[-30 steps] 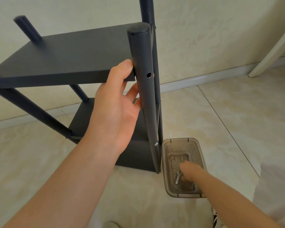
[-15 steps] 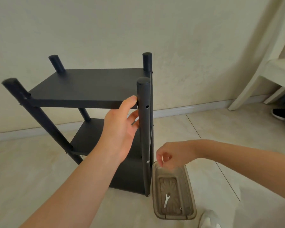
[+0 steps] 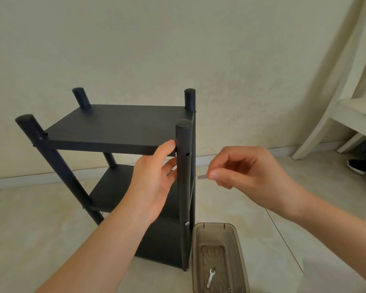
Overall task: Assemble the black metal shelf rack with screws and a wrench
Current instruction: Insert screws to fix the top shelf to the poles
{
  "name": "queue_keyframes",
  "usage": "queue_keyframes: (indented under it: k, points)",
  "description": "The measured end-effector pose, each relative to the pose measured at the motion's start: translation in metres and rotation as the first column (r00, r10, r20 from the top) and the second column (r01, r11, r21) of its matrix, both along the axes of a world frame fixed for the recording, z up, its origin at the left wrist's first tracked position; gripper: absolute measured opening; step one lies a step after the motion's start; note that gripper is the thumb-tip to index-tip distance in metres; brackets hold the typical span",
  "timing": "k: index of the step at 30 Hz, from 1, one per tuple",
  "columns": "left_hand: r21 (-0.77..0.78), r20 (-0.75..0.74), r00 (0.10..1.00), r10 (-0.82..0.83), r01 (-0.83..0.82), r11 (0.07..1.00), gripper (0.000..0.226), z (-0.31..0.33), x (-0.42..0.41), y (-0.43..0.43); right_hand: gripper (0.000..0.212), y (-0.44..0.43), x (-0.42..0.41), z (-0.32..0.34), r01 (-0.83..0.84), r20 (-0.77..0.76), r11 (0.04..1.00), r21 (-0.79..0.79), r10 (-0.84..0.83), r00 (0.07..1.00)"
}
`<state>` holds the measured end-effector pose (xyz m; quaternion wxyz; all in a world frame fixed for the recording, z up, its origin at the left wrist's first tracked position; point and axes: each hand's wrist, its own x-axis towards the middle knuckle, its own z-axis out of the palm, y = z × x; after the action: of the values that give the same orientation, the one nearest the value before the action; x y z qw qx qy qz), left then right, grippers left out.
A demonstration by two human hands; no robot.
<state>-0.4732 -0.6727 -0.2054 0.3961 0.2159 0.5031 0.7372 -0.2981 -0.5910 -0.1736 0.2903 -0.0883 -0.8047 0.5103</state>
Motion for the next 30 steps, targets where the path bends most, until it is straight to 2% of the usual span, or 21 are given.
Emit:
queue_keyframes:
  k: [4, 8, 11, 16, 20, 23, 29, 30]
  points:
    - [-0.022, 0.034, 0.999, 0.015, -0.015, 1.000, 0.017, -0.002, -0.002, 0.001, 0.015, -0.003, 0.000, 0.003, 0.101, -0.044, 0.995, 0.011, -0.100, 0.994]
    - [-0.020, 0.028, 1.000, -0.002, 0.002, 1.000, 0.038, -0.003, -0.003, -0.001, 0.003, -0.001, 0.001, 0.004, 0.105, -0.042, 0.994, -0.041, -0.106, 0.993]
    - [-0.002, 0.017, 0.999, -0.029, 0.029, 1.000, 0.053, -0.002, -0.002, -0.003, 0.015, -0.001, 0.001, 0.002, 0.113, -0.043, 0.994, -0.007, -0.113, 0.993]
    - [0.004, 0.023, 1.000, -0.017, 0.017, 1.000, 0.065, -0.004, -0.003, -0.003, 0.021, -0.003, -0.006, -0.002, 0.164, -0.050, 0.984, 0.071, -0.160, 0.986]
    - [0.015, -0.021, 1.000, -0.019, 0.019, 1.000, 0.054, -0.006, -0.006, -0.002, 0.024, -0.004, -0.010, -0.005, 0.200, -0.073, 0.973, 0.116, -0.192, 0.979]
    - [0.004, -0.046, 0.999, -0.021, 0.021, 1.000, 0.056, -0.007, -0.007, -0.002, 0.022, -0.004, -0.010, -0.006, 0.199, -0.078, 0.971, 0.133, -0.190, 0.979]
    - [0.010, -0.083, 0.996, -0.017, 0.018, 1.000, 0.014, -0.008, -0.006, -0.003, 0.022, -0.008, -0.012, -0.011, 0.205, -0.061, 0.965, 0.166, -0.197, 0.978]
    - [0.002, -0.092, 0.996, -0.015, 0.016, 1.000, 0.014, -0.007, -0.005, -0.003, 0.022, -0.009, -0.013, -0.012, 0.213, -0.062, 0.960, 0.182, -0.205, 0.977]
